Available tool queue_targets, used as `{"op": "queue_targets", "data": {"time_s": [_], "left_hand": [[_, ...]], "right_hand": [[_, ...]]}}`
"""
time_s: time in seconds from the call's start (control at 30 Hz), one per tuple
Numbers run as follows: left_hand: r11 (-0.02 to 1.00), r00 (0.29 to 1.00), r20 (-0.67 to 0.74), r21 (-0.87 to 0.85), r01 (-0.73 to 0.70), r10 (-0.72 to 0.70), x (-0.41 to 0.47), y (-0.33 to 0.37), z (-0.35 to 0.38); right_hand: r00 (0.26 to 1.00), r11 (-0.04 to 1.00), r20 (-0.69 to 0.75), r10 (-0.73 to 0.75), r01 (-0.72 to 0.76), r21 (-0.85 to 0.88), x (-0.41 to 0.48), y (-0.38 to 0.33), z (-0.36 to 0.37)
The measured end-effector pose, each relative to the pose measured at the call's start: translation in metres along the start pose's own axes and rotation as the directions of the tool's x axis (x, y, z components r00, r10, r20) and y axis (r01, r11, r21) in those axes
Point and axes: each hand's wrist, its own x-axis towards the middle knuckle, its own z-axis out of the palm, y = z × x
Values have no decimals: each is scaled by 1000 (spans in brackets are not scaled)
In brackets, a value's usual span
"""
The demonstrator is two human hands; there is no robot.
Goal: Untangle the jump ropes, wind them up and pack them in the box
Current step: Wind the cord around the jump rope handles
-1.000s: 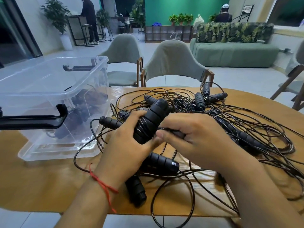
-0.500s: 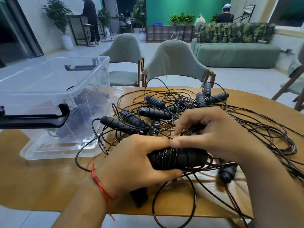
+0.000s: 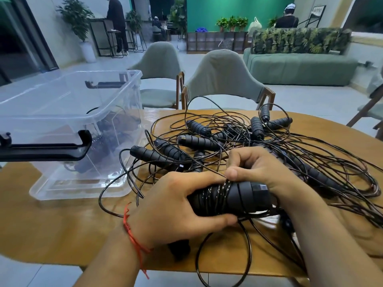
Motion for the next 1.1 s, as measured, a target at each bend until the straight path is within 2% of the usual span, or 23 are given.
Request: {"op": "queue_targets", "data": {"time_s": [0.17, 0.27, 0.3, 0.37, 0.47, 0.53, 0.67, 0.83, 0.93, 1.1], "left_hand": [[962, 985, -136, -265, 69, -108, -1, 7, 5], [950, 961, -260, -313, 10, -96, 2, 6, 4], [950, 947, -304, -311, 4, -104, 4, 6, 4], [940, 915, -369, -341, 31, -164, 5, 5, 4], [889, 849, -446, -454, 58, -283, 6, 1, 2], [844, 798, -486, -533, 51, -356, 7, -3, -3], [797, 737, -512, -601, 59, -440, 9, -7, -5], [846, 759, -522, -528, 70, -389, 8, -12, -2], [865, 746, -542, -493, 91, -387, 9, -14, 0], [805, 708, -552, -593, 38, -440, 8, -4, 1]], "right_hand": [[994, 982, -66, -88, 97, 164, -1, -2, 2], [977, 994, -187, -105, 108, 6, -1, 1, 7], [970, 995, -223, -93, 96, 3, 0, 2, 10], [959, 993, -261, -107, 91, -74, 4, 5, 14], [945, 932, -283, -166, 56, -359, 4, 1, 21], [948, 873, -261, -181, 33, -487, 3, -5, 28], [952, 769, -227, -207, 15, -639, 6, -9, 39], [958, 729, -199, -207, 15, -685, 1, -22, 32], [961, 701, -180, -210, 20, -713, -2, -27, 27], [964, 782, -199, -177, 15, -623, -9, -35, 16]]}}
